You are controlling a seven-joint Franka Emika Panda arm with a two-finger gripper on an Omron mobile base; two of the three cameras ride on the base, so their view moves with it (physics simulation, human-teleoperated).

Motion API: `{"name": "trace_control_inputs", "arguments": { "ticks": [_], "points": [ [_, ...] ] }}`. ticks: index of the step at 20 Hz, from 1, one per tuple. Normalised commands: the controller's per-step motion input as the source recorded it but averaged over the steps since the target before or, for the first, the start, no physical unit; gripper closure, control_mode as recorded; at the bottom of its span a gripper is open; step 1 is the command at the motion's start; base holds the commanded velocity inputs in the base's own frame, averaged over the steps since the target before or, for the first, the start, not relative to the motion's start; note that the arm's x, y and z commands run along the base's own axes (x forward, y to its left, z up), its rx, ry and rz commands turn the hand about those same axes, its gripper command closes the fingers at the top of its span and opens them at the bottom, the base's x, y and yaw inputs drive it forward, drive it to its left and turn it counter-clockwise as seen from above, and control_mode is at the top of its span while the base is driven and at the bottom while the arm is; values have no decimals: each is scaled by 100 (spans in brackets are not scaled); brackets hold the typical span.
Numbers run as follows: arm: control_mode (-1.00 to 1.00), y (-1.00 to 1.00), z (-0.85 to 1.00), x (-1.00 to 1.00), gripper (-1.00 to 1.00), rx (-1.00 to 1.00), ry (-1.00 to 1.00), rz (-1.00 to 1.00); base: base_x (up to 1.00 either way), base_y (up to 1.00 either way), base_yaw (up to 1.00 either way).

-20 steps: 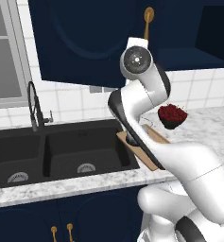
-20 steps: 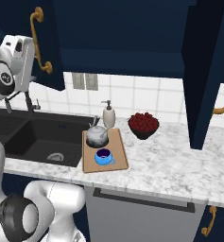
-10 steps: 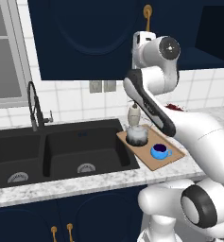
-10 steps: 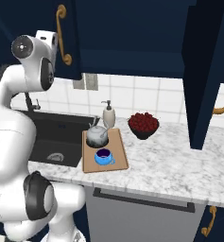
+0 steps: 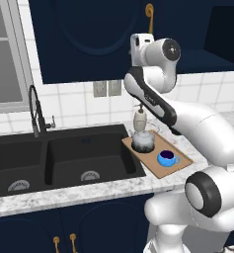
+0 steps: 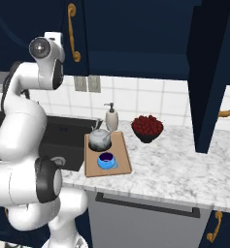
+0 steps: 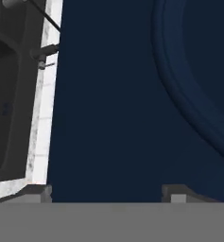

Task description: Pick the kettle from the counter and place it on the tray. Then pick the mug from the cabinet and place it on the tray. Then close the cabinet doors.

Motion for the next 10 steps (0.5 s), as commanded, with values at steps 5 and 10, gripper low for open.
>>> {"name": "trace_control_inputs", "arguments": {
  "ticks": [5,10],
  "points": [
    [-100,39,-19,42,-100,-13,2,0,0,0,0],
    [-100,39,-34,43,-100,-19,3,0,0,0,0]
  ]
}}
